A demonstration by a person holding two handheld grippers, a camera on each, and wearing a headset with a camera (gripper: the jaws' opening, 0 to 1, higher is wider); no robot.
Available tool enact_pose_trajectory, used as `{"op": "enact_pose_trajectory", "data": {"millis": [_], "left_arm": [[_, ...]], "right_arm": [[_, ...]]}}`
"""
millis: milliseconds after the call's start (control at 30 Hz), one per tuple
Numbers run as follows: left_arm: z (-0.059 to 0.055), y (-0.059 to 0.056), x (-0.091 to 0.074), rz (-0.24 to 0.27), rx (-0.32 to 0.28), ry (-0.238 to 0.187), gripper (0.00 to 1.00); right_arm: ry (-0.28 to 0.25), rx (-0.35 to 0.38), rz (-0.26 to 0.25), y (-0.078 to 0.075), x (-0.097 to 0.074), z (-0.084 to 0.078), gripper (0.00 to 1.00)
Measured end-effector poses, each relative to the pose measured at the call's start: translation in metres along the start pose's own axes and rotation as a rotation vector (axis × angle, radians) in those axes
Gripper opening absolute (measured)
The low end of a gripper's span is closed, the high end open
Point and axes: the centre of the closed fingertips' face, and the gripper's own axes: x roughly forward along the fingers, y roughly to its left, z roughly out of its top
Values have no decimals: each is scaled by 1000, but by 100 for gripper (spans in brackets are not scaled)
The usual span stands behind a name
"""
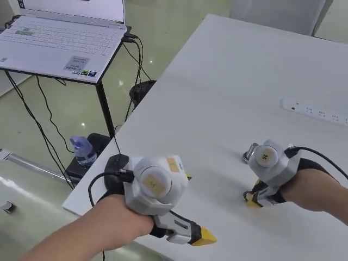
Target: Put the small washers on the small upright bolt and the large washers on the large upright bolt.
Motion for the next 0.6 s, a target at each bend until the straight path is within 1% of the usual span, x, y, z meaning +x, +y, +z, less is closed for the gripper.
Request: {"op": "enact_pose_trajectory", "data": {"millis": [100, 267, 400, 533, 600], "left_arm": [[0, -1, 0, 1, -1, -2, 79], [-4, -4, 1, -3, 2, 5, 79], [-4, -6, 2, -5, 4, 5, 78], [-5, -7, 3, -3, 8, 7, 78], [-3, -8, 3, -3, -1, 0, 79]], "right_arm": [[6, -1, -3, -3, -6, -2, 21], [-1, 1, -13, -9, -20, -2, 21], [9, -1, -20, -14, -34, -7, 21], [22, -2, -24, -19, -46, -12, 21], [32, 10, -19, -22, -54, -15, 21]]}}
